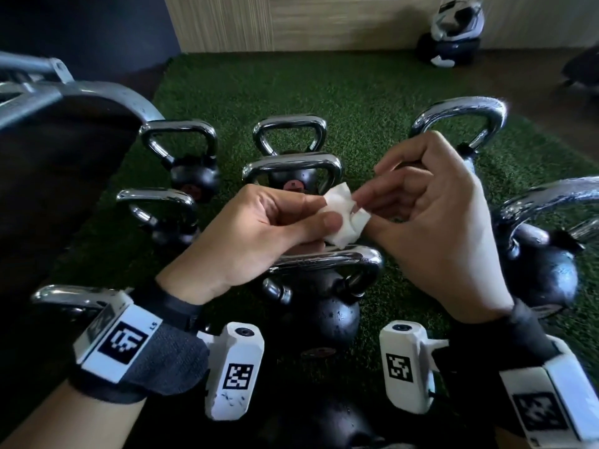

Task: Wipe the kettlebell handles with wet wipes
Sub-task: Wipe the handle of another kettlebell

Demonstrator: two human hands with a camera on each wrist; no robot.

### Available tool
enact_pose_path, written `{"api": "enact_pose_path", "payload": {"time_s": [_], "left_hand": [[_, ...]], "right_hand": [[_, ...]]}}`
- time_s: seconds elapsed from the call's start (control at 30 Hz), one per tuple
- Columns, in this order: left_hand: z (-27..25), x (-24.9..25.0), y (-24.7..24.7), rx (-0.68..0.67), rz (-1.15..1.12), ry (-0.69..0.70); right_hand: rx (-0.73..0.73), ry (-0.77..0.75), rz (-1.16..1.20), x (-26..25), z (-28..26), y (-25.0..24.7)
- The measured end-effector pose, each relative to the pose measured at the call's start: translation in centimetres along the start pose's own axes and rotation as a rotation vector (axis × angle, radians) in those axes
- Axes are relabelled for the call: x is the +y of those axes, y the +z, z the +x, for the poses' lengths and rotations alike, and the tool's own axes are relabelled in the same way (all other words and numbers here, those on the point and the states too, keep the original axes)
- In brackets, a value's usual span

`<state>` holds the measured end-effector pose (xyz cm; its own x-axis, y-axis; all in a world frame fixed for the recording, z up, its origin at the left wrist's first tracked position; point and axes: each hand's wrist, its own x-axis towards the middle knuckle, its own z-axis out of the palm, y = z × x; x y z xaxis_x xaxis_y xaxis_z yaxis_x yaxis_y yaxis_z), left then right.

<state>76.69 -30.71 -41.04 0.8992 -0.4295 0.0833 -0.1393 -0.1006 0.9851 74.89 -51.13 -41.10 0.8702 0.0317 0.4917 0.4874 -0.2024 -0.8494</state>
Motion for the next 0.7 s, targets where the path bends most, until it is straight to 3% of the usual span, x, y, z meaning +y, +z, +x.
{"api": "enact_pose_path", "payload": {"time_s": [0.07, 0.13, 0.27, 0.37, 0.43, 0.6, 0.7], "left_hand": [[-0.5, -0.4, 0.0, 0.004, 0.081, 0.053], [-1.0, -1.0, -0.2, 0.110, 0.301, 0.135], [-1.9, -2.9, -0.6, 0.433, 0.659, 0.306], [-1.6, -4.1, 0.1, 0.391, 0.796, 0.336], [-1.2, -4.4, 0.8, 0.344, 0.880, 0.345], [-1.0, -4.2, 1.7, 0.218, 0.958, 0.412], [-1.8, -4.9, -0.2, 0.294, 0.930, 0.420]], "right_hand": [[-0.103, 0.032, 0.055, 0.5, -0.4, -0.7], [-0.163, 0.078, 0.092, 1.6, -1.2, -1.9], [-0.044, 0.258, 0.028, 6.3, -3.8, -3.7], [-0.132, 0.460, -0.009, 10.6, -5.6, -2.8], [-0.187, 0.511, 0.079, 12.8, -6.2, -1.3], [-0.121, 0.462, 0.099, 14.6, -6.3, 1.4], [-0.128, 0.414, 0.109, 15.1, -6.4, 1.5]]}}
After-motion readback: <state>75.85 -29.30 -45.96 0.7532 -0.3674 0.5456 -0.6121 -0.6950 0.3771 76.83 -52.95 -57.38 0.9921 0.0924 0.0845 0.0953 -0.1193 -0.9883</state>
